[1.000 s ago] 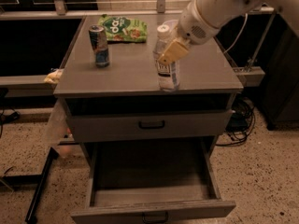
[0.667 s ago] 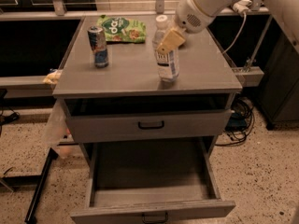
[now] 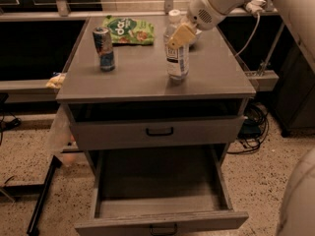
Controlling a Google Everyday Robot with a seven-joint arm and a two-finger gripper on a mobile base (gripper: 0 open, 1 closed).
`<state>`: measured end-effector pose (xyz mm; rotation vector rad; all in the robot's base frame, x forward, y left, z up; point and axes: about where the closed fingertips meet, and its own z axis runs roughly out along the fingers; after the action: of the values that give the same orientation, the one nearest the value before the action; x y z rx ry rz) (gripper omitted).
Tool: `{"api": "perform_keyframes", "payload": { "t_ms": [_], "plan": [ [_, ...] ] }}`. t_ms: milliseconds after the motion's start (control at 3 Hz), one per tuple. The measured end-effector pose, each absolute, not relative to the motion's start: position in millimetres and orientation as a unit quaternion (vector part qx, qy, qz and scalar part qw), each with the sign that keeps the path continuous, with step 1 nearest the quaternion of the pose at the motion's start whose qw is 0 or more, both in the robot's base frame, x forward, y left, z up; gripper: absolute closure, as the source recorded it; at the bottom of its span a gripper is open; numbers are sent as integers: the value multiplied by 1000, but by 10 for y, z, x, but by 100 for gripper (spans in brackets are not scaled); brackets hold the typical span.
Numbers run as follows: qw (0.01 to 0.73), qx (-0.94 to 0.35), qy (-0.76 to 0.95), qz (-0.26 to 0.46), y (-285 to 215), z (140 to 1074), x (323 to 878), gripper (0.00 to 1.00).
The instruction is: Pick blue plastic bottle from bottom drawer and place on counter
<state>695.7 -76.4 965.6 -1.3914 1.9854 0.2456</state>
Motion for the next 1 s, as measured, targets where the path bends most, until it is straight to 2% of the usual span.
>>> {"api": "perform_keyframes", "payload": {
  "t_ms": [1000],
  "plan": [
    [363, -473, 790, 144, -927, 9489, 7060, 100]
  ]
}}
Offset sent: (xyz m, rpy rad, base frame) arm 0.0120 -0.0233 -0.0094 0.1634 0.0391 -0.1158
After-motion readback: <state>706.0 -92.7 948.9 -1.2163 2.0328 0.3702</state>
